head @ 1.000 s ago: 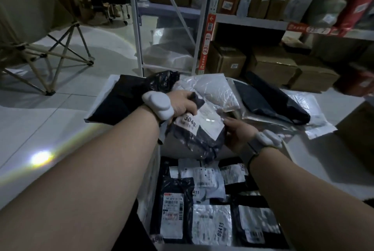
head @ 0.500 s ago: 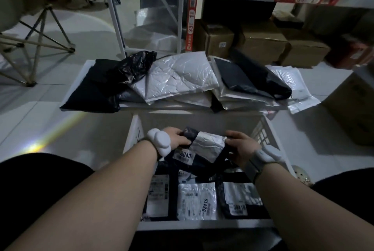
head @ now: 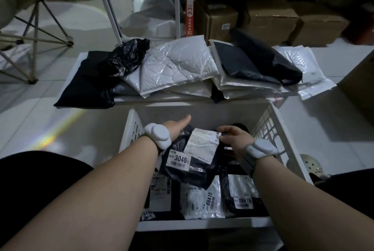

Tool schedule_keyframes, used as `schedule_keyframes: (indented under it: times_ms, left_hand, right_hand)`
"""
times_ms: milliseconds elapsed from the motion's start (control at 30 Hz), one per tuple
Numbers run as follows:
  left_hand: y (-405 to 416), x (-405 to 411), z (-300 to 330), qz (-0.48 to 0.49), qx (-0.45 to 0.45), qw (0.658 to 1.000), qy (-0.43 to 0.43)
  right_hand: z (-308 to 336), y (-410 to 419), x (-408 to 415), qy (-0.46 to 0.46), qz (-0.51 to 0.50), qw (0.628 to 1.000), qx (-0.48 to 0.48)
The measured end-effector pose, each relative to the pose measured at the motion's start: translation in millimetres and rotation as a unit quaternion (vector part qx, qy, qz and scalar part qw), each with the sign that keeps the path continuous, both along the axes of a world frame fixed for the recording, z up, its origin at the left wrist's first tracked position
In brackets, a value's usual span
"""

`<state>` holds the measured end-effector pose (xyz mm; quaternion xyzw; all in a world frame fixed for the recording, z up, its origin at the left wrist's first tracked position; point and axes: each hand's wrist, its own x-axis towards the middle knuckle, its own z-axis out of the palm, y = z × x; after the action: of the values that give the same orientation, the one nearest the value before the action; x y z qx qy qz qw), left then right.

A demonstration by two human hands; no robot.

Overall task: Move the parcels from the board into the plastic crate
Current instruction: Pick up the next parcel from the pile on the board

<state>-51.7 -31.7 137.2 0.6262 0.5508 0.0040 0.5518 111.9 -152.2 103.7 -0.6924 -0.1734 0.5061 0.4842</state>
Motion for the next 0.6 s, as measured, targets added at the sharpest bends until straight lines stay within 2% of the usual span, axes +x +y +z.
schedule_keyframes:
  times_ms: [67, 233, 400, 500, 600]
  left_hand:
    - [1, 2, -3, -0.022, 0.027, 0.999, 0.036]
    - [6, 5, -14, -0.067, 0.041, 0.995, 0.058]
    - [4, 8, -16, -0.043, 0.049, 0.998, -0.025]
    - [2, 11, -14, -0.050, 0.028, 0.995, -0.081]
    - [0, 14, -15, -0.093, 0.006, 0.991, -0.097]
  right_hand:
    - [-3, 2, -1, -0.009, 0.012, 1.000, -0.009]
    - [-13, 9, 0, 0.001, 0.013, 0.999, -0.040]
    - [-19, 12, 2, 0.030, -0.049, 0.995, -0.079]
    - [-28, 13, 5, 0.040, -0.042, 0.993, -0.102]
    - [-21, 9, 1, 0.130, -0.062, 0.983, -0.114]
